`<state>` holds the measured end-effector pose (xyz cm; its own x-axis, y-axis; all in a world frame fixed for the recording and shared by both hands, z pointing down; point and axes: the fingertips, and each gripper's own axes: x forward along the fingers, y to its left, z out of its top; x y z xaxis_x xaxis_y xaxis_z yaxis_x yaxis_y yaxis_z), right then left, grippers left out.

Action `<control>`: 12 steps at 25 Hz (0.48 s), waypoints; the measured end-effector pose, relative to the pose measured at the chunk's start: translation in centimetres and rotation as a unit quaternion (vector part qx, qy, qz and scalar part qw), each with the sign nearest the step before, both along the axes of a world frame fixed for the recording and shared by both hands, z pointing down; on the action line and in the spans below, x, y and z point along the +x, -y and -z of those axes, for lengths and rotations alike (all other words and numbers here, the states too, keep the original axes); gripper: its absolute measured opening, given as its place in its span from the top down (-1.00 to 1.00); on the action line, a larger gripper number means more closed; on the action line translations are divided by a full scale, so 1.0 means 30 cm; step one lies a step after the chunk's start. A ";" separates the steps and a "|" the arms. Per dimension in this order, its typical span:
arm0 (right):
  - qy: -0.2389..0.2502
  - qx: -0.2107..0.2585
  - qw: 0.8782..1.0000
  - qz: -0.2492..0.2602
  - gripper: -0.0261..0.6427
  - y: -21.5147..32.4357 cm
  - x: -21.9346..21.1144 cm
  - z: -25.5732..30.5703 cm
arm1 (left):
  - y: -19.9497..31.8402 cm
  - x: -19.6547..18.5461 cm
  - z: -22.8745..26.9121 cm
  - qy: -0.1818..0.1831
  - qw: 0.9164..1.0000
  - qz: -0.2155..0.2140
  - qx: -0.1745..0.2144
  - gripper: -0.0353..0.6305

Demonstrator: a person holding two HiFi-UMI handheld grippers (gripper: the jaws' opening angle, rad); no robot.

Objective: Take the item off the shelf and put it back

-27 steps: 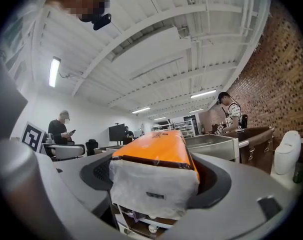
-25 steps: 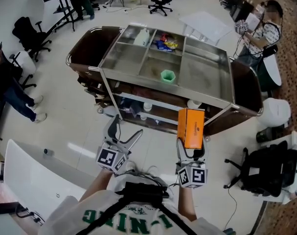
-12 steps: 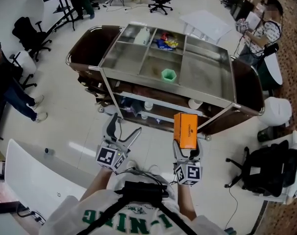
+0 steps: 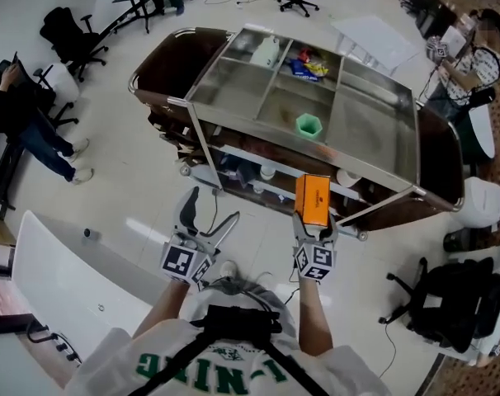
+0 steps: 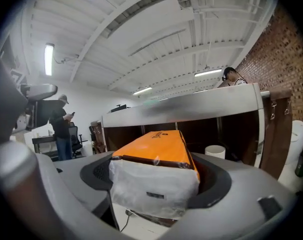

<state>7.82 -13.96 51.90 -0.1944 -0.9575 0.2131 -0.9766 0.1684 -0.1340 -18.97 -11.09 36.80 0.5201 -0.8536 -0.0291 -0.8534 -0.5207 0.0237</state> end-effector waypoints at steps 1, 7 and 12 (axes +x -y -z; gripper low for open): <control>-0.003 0.002 1.000 0.002 -0.34 0.045 0.000 -0.018 | 0.002 -0.006 -0.002 0.002 1.000 0.003 -0.003 -0.43; -0.011 -0.009 1.000 -0.010 -0.35 0.330 0.022 -0.172 | 0.010 -0.018 0.022 -0.012 0.999 0.020 -0.036 -0.43; 0.010 -0.031 0.998 -0.047 -0.35 0.509 0.067 -0.305 | 0.004 -0.060 -0.018 0.001 0.998 0.038 -0.057 -0.43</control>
<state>9.82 -29.22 61.06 -0.1091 -0.9567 0.2699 -0.9846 0.0667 -0.1616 -20.78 -11.22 37.34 0.4534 -0.8884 0.0715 -0.8905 -0.4483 0.0774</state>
